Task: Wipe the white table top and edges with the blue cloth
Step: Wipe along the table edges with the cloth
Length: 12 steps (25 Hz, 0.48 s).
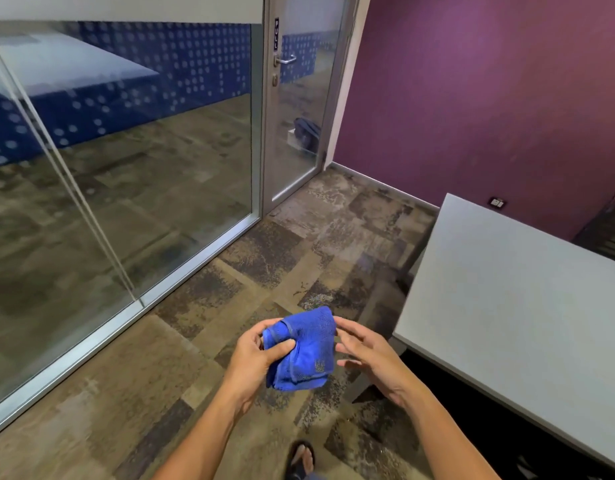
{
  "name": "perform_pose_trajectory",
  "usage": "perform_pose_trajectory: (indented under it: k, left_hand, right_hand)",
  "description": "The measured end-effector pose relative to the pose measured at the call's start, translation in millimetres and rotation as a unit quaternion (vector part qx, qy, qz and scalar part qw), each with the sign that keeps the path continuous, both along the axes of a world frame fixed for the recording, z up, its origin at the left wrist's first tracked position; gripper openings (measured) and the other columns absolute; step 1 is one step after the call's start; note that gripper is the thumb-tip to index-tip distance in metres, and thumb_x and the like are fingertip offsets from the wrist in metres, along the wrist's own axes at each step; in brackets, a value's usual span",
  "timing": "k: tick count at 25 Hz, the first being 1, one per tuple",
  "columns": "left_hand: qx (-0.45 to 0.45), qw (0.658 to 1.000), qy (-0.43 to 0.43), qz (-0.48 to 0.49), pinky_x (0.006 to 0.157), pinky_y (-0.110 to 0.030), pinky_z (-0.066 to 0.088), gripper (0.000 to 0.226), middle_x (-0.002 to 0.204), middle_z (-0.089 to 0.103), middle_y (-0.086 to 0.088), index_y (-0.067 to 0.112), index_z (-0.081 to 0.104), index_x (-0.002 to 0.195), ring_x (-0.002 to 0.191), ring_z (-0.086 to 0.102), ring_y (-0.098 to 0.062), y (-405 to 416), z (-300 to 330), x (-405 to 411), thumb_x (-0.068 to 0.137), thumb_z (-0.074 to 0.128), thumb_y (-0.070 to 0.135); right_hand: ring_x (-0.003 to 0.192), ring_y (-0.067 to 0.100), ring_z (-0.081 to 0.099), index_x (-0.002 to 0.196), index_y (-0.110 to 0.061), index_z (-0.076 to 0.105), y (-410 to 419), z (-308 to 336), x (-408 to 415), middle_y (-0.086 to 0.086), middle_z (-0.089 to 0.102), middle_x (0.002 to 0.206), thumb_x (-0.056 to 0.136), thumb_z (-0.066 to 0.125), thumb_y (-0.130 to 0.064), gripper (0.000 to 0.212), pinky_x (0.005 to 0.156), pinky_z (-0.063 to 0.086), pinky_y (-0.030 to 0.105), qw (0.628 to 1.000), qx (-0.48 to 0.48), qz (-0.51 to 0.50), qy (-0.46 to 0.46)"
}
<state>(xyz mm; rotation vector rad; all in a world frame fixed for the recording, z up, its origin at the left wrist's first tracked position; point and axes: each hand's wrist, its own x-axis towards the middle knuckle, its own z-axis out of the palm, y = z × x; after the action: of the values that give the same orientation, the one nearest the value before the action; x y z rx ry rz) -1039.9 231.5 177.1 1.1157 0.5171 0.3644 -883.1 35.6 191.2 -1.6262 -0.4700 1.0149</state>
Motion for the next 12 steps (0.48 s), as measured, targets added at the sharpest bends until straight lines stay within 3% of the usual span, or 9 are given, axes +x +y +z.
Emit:
perform_pose_trajectory:
  k: [2, 4, 7, 9, 12]
  left_hand:
    - [0.006, 1.000, 0.003, -0.017, 0.084, -0.044, 0.058, 0.030, 0.106, 0.074, -0.018, 0.015, 0.072, 0.103, 0.096, 0.071, -0.033, 12, 1, 22, 0.074, 0.078, 0.006]
    - [0.010, 0.999, 0.003, -0.032, 0.080, -0.039, 0.059, 0.026, 0.106, 0.075, -0.016, 0.018, 0.073, 0.101, 0.096, 0.072, -0.032, 21, 0, 47, 0.081, 0.075, 0.003]
    - [-0.005, 0.998, -0.002, -0.062, 0.075, -0.031, 0.058, 0.025, 0.107, 0.075, -0.014, 0.018, 0.073, 0.104, 0.095, 0.073, -0.028, 38, 3, 92, 0.085, 0.071, 0.002]
    - [-0.020, 0.997, 0.002, -0.079, 0.075, -0.032, 0.058, 0.026, 0.107, 0.074, -0.014, 0.015, 0.071, 0.107, 0.094, 0.072, -0.027, 45, 3, 123, 0.084, 0.070, 0.002]
    - [-0.058, 0.994, 0.014, -0.091, 0.085, -0.039, 0.056, 0.042, 0.113, 0.070, -0.013, 0.011, 0.061, 0.120, 0.100, 0.068, -0.027, 47, 3, 163, 0.079, 0.071, 0.014]
  right_hand:
    - [0.132, 0.012, 0.059, 0.143, -0.040, 0.056, 20, 2, 11, -0.009, 0.064, 0.142, 0.080, 0.081, -0.057, 0.070, 0.103, 0.054, 0.033, 1.000, 0.005, 0.028, -0.007]
    - [0.136, 0.005, 0.055, 0.148, -0.034, 0.051, 35, 4, 30, -0.011, 0.061, 0.145, 0.080, 0.082, -0.051, 0.077, 0.104, 0.049, 0.021, 0.999, 0.008, 0.038, -0.015]
    - [0.140, 0.008, 0.051, 0.154, -0.025, 0.043, 55, -3, 73, -0.006, 0.056, 0.151, 0.081, 0.082, -0.036, 0.083, 0.114, 0.044, 0.029, 0.999, 0.038, 0.000, -0.013]
    - [0.135, 0.014, 0.057, 0.150, -0.021, 0.047, 64, -11, 99, -0.001, 0.060, 0.146, 0.085, 0.079, -0.028, 0.073, 0.106, 0.051, 0.031, 0.998, 0.058, -0.022, -0.005]
    - [0.122, 0.025, 0.067, 0.136, -0.017, 0.060, 71, -27, 123, 0.007, 0.071, 0.131, 0.090, 0.076, -0.030, 0.051, 0.092, 0.057, 0.031, 0.994, 0.082, -0.078, -0.001]
